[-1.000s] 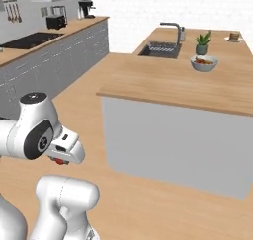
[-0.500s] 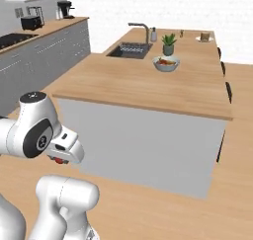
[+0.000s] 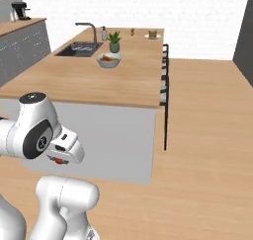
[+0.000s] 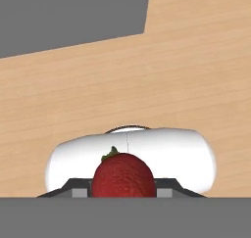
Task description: Take the strawberry from the fridge and place it on top of the pancake, located on the dining counter.
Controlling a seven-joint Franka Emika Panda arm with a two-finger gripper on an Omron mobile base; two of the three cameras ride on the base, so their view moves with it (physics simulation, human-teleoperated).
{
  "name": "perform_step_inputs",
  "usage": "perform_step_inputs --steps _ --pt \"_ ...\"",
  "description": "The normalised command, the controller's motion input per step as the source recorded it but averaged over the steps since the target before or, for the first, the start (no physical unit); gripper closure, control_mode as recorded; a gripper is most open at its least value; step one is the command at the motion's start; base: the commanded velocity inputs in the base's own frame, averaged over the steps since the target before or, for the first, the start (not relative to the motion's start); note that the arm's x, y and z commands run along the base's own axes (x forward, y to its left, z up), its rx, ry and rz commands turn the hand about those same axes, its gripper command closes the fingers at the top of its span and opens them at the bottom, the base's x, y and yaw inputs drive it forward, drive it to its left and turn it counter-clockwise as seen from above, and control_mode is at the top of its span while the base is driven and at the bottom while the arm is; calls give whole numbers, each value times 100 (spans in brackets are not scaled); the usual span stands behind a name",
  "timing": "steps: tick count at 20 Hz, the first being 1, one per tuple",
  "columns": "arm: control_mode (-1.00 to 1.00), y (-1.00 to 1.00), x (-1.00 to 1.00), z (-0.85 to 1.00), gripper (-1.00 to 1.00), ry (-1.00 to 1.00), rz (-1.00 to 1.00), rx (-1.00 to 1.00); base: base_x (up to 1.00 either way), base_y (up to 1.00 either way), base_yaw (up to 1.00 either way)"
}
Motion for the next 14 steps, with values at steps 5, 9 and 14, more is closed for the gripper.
perform_step_inputs --steps 5,9,14 --pt "100 0 0 0 100 0 0 0 10 -100 -7" --pt "100 0 0 0 100 0 0 0 38 -100 5" --pt "100 0 0 0 100 0 0 0 57 -100 16"
